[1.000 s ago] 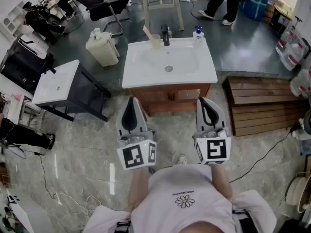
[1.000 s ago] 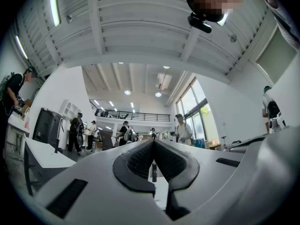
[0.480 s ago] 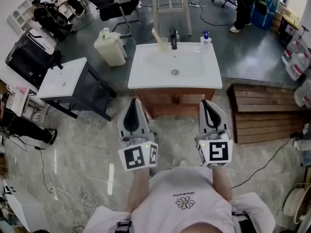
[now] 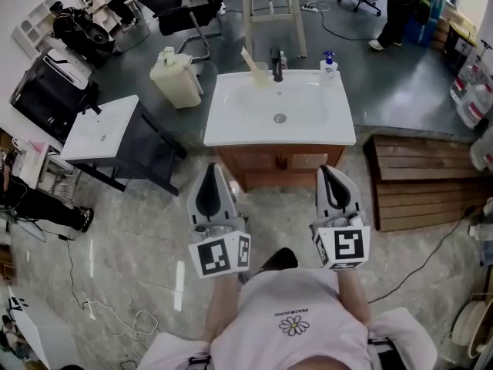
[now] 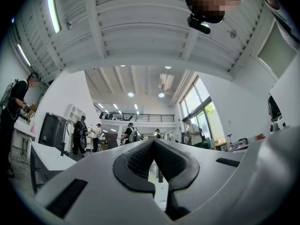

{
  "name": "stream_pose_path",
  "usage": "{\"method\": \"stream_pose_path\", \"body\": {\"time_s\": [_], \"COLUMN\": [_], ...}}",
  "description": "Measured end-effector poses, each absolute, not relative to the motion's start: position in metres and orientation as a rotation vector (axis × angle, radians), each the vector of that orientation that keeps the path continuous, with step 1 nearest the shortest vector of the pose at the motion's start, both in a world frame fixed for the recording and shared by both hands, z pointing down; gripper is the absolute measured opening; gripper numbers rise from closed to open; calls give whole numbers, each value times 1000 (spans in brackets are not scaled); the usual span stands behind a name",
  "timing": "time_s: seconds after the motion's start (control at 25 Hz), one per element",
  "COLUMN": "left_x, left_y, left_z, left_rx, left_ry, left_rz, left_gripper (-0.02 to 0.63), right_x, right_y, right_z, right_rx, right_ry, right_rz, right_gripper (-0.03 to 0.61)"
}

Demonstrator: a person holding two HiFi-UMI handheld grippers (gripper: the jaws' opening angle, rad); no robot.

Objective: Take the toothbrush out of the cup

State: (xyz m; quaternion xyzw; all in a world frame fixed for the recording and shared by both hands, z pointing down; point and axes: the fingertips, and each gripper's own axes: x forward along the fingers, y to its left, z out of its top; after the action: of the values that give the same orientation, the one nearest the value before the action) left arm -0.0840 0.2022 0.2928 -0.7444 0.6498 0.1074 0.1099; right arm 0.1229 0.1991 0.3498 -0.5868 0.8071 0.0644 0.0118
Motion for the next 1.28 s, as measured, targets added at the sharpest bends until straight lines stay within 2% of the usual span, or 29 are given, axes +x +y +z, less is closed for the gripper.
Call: {"method": "stream_pose_path", "body": {"time_s": [0.24, 0.56, 0.84, 1.28], "left_x": [-95, -75, -80, -113], "left_y": [189, 132, 52, -111], "left_z": [305, 295, 292, 280], "left_rx": [-2184, -2213, -2218, -2306], "left_ry": [1970, 1874, 1843, 1809], "left_rz": [301, 313, 294, 343], "left_gripper": [17, 17, 17, 17], "right_x": [110, 126, 116, 61], "right_y": [191, 145, 60, -104], "right_z": [371, 363, 366, 341], "right_rx": [-1806, -1859, -1867, -1893], "right_ry": [2601, 2538, 2540, 2575], "right_rz": [150, 178, 174, 225], "right_gripper": [12, 12, 12, 12]}}
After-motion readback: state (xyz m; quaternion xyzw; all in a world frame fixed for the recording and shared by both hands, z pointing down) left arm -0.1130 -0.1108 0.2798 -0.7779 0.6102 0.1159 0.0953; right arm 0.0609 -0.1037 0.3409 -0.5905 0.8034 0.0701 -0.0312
